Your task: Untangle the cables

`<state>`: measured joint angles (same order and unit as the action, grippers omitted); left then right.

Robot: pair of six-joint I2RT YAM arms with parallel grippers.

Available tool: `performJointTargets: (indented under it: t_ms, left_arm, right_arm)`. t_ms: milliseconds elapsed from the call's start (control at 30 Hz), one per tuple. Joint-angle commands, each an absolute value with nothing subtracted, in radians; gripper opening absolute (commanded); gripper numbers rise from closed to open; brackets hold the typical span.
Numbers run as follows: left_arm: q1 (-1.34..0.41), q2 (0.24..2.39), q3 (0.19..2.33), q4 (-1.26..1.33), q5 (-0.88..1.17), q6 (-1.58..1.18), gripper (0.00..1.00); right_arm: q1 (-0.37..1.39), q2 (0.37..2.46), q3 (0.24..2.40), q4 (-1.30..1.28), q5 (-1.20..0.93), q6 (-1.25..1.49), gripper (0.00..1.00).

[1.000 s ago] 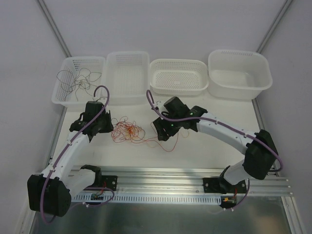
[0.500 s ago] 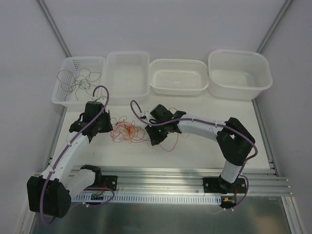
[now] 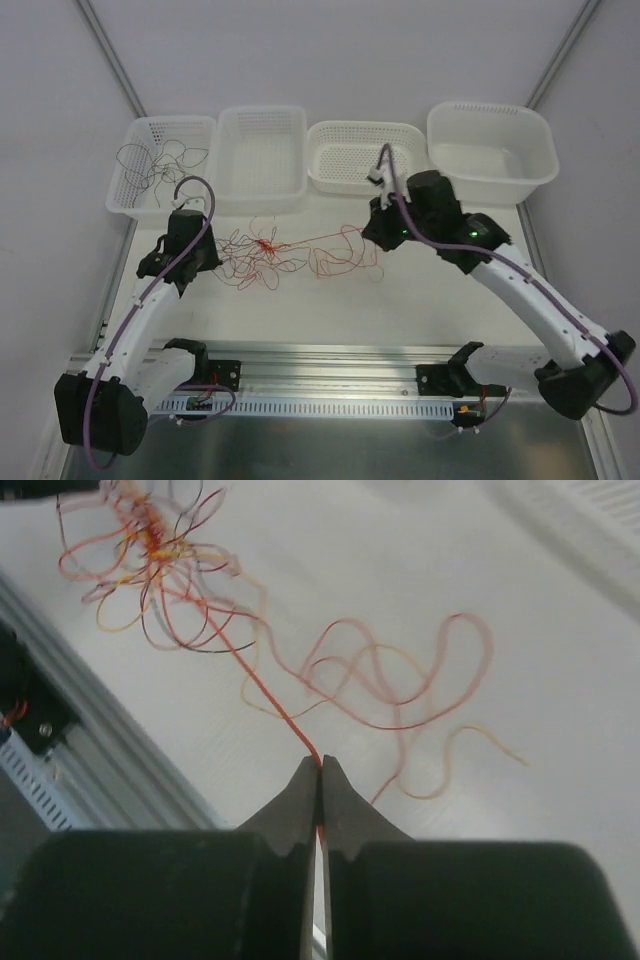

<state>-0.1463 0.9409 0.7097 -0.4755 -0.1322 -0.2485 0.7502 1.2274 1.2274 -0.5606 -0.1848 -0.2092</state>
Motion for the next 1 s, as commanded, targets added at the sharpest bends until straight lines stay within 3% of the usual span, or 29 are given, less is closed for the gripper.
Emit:
performJointTargets:
  t_ms: [0, 400, 500, 667, 867, 900, 933, 967]
  left_arm:
    - [-0.118, 0.907, 0.704, -0.480, -0.255, -0.271, 0.00]
    - [-0.018, 0.896, 0.709, -0.514, -0.330, -0.327, 0.00]
    - [0.015, 0.888, 0.713, -0.525, -0.350, -0.334, 0.00]
    - [0.020, 0.873, 0.707, -0.506, -0.164, -0.299, 0.00]
    - [0.003, 0.909, 0.657, -0.420, 0.262, -0.325, 0.03]
    - [-0.035, 0.917, 0.654, -0.414, 0.320, -0.339, 0.06]
    - [-0.081, 0.926, 0.647, -0.414, 0.345, -0.356, 0.09]
    - [-0.104, 0.936, 0.634, -0.413, 0.356, -0.394, 0.17]
  right_arm:
    - [0.556, 1.068, 1.316, -0.724, -0.129, -0.239, 0.01]
    - [-0.050, 0.942, 1.511, -0.789, -0.204, -0.022, 0.01]
    - [-0.109, 0.956, 1.566, -0.770, -0.207, 0.064, 0.01]
    - [-0.088, 1.052, 1.499, -0.782, -0.412, 0.095, 0.01]
    - [0.101, 1.129, 1.223, -0.865, -0.253, 0.006, 0.01]
    - [0.123, 1.134, 1.189, -0.861, -0.217, 0.005, 0.04]
    - [0.133, 1.140, 1.160, -0.858, -0.192, 0.005, 0.19]
    - [0.146, 1.141, 1.134, -0.853, -0.160, 0.005, 0.28]
